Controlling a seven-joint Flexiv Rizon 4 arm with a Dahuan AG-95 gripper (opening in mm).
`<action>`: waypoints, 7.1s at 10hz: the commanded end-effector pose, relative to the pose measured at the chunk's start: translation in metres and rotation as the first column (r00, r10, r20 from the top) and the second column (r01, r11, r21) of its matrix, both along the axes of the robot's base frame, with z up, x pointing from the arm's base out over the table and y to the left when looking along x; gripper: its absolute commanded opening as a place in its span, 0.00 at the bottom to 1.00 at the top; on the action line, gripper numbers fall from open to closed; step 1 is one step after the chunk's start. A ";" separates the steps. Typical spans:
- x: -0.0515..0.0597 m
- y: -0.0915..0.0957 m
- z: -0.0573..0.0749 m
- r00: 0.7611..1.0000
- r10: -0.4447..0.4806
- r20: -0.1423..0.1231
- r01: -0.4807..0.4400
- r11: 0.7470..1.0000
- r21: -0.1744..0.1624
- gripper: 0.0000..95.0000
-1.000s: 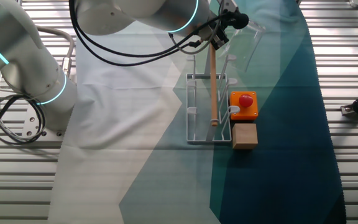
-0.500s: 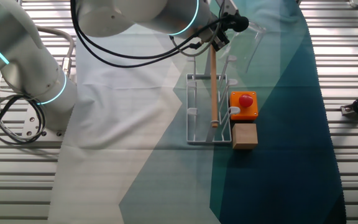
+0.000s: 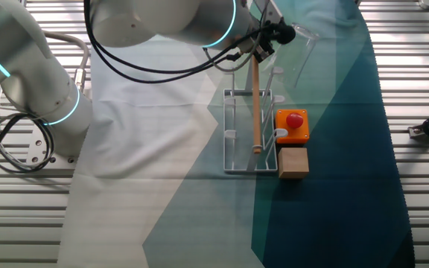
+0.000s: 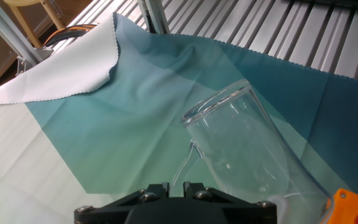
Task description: Put the cup on the cup rack
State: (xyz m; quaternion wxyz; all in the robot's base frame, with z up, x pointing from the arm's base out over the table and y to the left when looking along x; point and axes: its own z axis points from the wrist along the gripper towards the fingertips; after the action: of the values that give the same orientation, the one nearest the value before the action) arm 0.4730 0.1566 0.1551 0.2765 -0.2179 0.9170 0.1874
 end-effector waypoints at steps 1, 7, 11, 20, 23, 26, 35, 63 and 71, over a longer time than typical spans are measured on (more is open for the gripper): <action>-0.003 -0.002 0.003 1.000 0.001 -0.005 -0.001 1.000 0.007 0.00; -0.003 -0.002 0.002 1.000 0.002 -0.009 -0.002 1.000 0.002 0.00; -0.003 -0.002 0.002 1.000 0.001 -0.010 -0.001 1.000 -0.001 0.00; -0.003 -0.002 0.002 1.000 0.001 -0.011 -0.001 1.000 0.005 0.00; -0.003 -0.002 0.007 1.000 -0.008 -0.026 0.008 1.000 -0.006 0.00; -0.003 -0.006 0.009 1.000 0.006 -0.029 -0.007 0.999 -0.033 0.20; 0.003 -0.002 0.015 0.989 -0.019 -0.149 -0.005 0.988 -0.156 0.40; 0.062 0.050 0.039 0.876 -0.305 -0.374 0.119 0.887 -0.445 0.20; 0.062 0.051 0.041 0.882 -0.298 -0.365 0.116 0.888 -0.445 0.20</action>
State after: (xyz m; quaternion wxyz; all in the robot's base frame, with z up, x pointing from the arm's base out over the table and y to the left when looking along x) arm 0.5342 0.2070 0.1963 0.0419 -0.1235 0.9915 0.0021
